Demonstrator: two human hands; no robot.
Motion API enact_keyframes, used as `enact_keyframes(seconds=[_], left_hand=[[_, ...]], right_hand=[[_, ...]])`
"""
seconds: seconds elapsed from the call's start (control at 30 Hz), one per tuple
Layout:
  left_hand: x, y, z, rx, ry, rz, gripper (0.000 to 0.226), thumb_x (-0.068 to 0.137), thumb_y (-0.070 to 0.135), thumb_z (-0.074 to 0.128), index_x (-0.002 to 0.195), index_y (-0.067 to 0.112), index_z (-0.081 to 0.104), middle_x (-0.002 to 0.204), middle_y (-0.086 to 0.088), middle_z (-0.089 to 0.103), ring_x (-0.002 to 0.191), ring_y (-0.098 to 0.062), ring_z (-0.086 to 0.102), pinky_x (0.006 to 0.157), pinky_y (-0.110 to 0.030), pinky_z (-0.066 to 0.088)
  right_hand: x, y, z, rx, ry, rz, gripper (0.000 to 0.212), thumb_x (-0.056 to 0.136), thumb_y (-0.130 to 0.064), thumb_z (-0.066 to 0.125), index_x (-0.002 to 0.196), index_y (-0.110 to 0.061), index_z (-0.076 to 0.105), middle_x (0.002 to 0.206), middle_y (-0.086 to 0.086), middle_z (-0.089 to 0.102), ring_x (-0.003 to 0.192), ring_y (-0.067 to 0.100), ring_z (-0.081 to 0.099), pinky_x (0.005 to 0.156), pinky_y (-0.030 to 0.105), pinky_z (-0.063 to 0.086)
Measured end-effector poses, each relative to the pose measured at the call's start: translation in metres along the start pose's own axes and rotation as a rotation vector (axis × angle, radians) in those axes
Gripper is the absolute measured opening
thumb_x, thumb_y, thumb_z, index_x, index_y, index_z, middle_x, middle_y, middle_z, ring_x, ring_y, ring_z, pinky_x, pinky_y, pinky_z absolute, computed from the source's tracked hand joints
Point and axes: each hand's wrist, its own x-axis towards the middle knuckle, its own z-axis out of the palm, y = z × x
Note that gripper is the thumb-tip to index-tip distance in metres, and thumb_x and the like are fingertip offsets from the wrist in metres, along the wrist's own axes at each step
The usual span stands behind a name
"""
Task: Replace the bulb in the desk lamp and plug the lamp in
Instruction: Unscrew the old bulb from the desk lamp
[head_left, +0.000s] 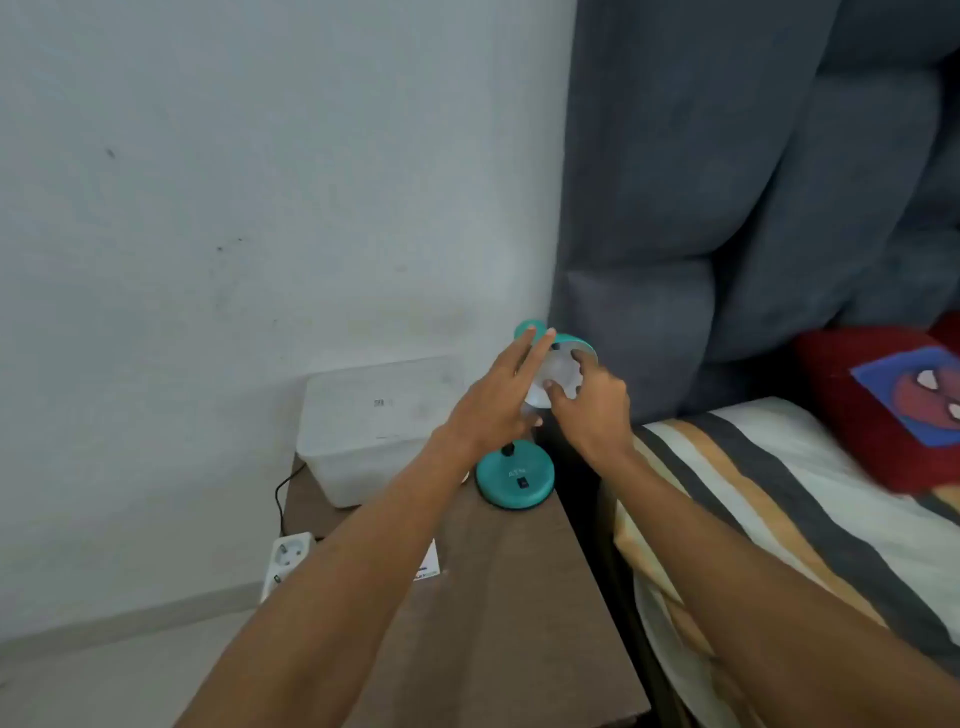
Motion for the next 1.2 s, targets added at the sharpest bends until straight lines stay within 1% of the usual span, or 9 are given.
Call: enact_keyframes(seconds=[0.3,0.43,0.53,0.63,0.7,0.77,0.9,1.07,1.2], left_hand=[[0.007,-0.026,0.014,0.042,0.031,0.002,0.093,0.085,-0.004,0.072,0.162,0.019,0.024,0.165,-0.012,0.029,0.147,-0.03,0.039,0.111,-0.039,0.046],[0.008,-0.028,0.016,0.019,0.022,-0.03,0.1,0.082,-0.004,0.073,0.162,0.027,0.02,0.168,-0.005,0.026,0.144,-0.029,0.044,0.106,-0.042,0.052],[0.008,-0.031,0.016,0.002,0.027,-0.003,0.099,0.086,0.0,0.073,0.162,0.032,0.018,0.169,-0.002,0.024,0.136,-0.031,0.052,0.105,-0.042,0.052],[0.009,-0.033,0.018,0.017,0.019,-0.008,0.104,0.086,0.001,0.074,0.161,0.039,0.012,0.17,0.003,0.021,0.117,-0.038,0.063,0.095,-0.047,0.057],[0.009,-0.033,0.019,0.023,0.026,0.002,0.102,0.088,0.002,0.073,0.161,0.038,0.012,0.17,0.002,0.021,0.119,-0.038,0.063,0.094,-0.048,0.058],[0.009,-0.032,0.02,0.021,0.031,0.006,0.099,0.089,0.003,0.073,0.162,0.036,0.014,0.17,0.002,0.02,0.125,-0.037,0.06,0.097,-0.047,0.057],[0.007,-0.032,0.02,0.008,0.036,0.0,0.1,0.088,0.001,0.072,0.162,0.036,0.014,0.17,0.001,0.021,0.12,-0.038,0.062,0.096,-0.047,0.057],[0.008,-0.032,0.022,0.027,0.033,0.003,0.098,0.089,0.002,0.071,0.161,0.035,0.014,0.17,0.0,0.021,0.116,-0.04,0.064,0.093,-0.049,0.058],[0.009,-0.032,0.022,0.015,0.033,-0.006,0.096,0.09,0.001,0.072,0.162,0.031,0.017,0.169,-0.001,0.022,0.122,-0.04,0.061,0.098,-0.049,0.056]], right_hand=[[0.01,0.002,0.021,0.15,0.068,0.069,0.054,0.09,-0.035,0.068,0.136,-0.013,0.05,0.118,0.013,0.067,0.107,0.029,0.065,0.089,0.034,0.05],[0.011,0.008,0.028,-0.006,0.062,-0.07,0.053,0.09,-0.018,0.069,0.138,-0.012,0.049,0.129,0.015,0.06,0.11,0.035,0.062,0.091,0.041,0.05],[0.008,0.019,0.031,-0.124,0.06,-0.229,0.063,0.084,-0.005,0.07,0.142,-0.014,0.046,0.14,0.016,0.047,0.116,0.035,0.054,0.091,0.043,0.051],[0.007,0.025,0.032,-0.041,0.067,-0.23,0.064,0.086,-0.012,0.07,0.144,-0.015,0.042,0.143,0.014,0.044,0.121,0.033,0.053,0.097,0.045,0.051],[0.01,0.025,0.033,0.052,0.051,-0.124,0.061,0.09,-0.023,0.069,0.144,-0.012,0.042,0.139,0.015,0.05,0.119,0.033,0.057,0.097,0.041,0.048],[0.014,0.024,0.033,0.034,0.041,-0.089,0.061,0.09,-0.023,0.069,0.143,-0.011,0.043,0.135,0.016,0.056,0.115,0.035,0.059,0.095,0.042,0.049],[0.011,0.027,0.034,-0.153,0.052,-0.29,0.07,0.083,-0.003,0.071,0.146,-0.012,0.041,0.14,0.016,0.046,0.118,0.036,0.051,0.088,0.044,0.054],[0.013,0.028,0.038,0.011,0.066,-0.169,0.062,0.089,-0.02,0.07,0.143,-0.009,0.042,0.139,0.015,0.051,0.119,0.032,0.056,0.097,0.04,0.048],[0.015,0.027,0.036,-0.13,0.057,-0.357,0.067,0.075,0.003,0.076,0.137,-0.004,0.051,0.133,0.017,0.056,0.123,0.036,0.049,0.095,0.047,0.052]])
